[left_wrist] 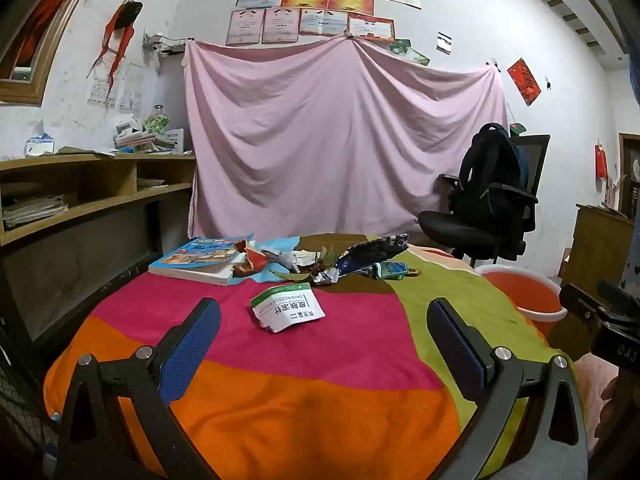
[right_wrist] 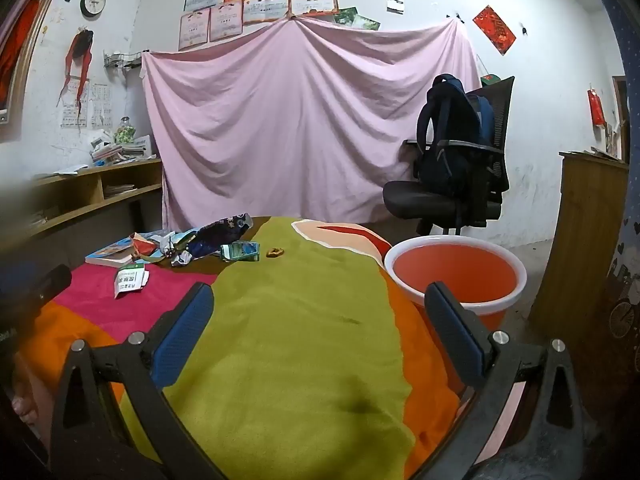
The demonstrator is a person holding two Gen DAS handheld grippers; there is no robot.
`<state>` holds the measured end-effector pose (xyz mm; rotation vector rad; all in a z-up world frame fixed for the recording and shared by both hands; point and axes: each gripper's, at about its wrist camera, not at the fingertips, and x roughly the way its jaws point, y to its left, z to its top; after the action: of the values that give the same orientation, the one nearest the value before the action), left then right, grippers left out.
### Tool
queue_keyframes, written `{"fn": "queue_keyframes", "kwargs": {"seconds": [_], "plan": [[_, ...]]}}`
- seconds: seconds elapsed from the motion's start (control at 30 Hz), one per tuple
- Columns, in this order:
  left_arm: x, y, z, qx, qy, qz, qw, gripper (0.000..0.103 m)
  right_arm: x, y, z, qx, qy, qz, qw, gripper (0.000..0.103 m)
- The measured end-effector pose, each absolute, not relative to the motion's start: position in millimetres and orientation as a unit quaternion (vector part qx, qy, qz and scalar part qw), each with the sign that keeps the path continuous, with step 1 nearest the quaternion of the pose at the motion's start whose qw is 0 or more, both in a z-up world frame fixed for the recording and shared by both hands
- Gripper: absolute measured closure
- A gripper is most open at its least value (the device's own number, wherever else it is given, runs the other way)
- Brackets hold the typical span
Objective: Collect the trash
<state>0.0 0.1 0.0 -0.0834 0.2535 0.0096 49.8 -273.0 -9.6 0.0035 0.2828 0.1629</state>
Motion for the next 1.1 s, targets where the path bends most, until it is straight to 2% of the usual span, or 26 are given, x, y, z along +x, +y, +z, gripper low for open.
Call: {"fn": "queue_keyframes", "kwargs": {"seconds": [1.1], "plan": [[0.2,0.0,-0.1,-0.040,0.126,0.005,0.991,0.002,51.1,-271.5,-9.9,0.003,0.142,0.081,0.987,0.000]]}}
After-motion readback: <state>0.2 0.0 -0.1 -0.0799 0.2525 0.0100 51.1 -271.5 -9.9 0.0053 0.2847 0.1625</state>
